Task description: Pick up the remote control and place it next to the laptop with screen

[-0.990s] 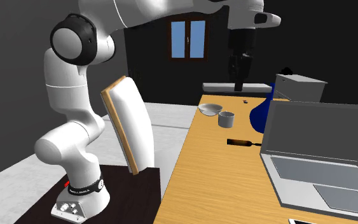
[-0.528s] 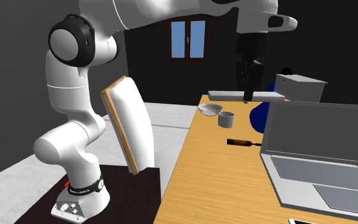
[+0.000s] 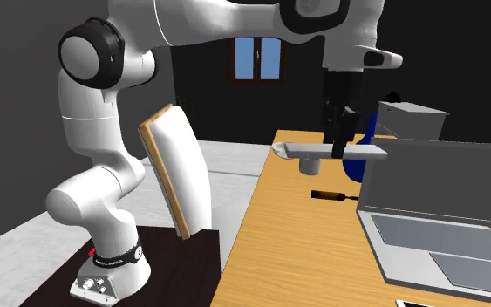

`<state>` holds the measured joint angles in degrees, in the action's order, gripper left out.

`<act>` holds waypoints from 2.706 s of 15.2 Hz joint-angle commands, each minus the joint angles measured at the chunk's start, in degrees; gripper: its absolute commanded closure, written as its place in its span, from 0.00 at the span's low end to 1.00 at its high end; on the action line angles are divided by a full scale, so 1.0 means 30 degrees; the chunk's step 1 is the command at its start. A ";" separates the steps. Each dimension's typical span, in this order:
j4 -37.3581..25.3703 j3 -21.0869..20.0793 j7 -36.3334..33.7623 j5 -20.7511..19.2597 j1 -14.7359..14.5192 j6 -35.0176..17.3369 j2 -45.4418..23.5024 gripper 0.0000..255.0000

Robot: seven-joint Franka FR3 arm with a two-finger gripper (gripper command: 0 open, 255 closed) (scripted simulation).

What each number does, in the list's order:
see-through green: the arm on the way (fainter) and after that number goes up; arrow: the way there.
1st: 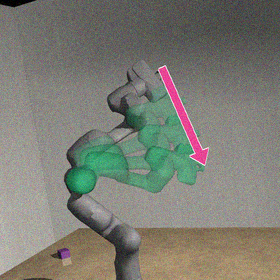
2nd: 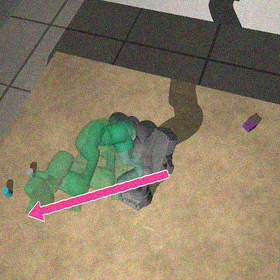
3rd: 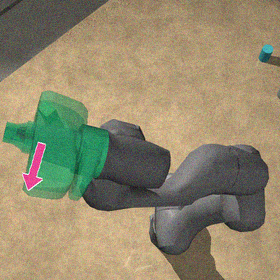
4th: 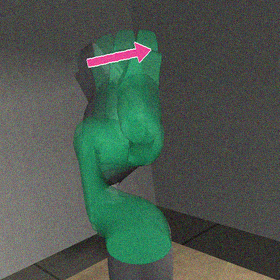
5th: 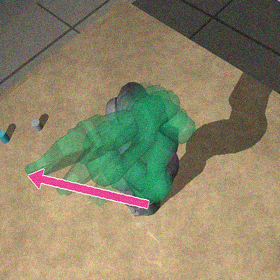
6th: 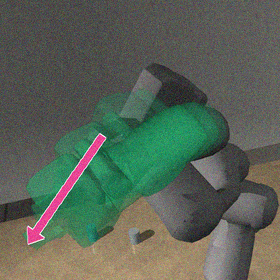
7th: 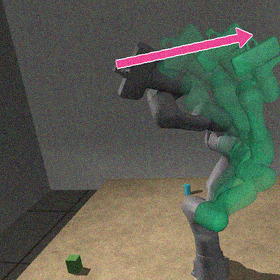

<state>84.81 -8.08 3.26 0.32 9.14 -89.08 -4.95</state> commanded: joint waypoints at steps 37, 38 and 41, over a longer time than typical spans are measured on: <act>0.9304 0.0023 0.0066 -0.0051 0.0009 -0.9735 -0.0418 1.00; 0.9454 0.0024 0.0059 -0.0065 0.0006 -0.9975 -0.0509 1.00; 0.9877 0.0028 0.0036 -0.0112 -0.0003 -1.0693 -0.0807 1.00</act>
<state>113.87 -8.01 3.34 0.01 9.11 -120.40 -7.23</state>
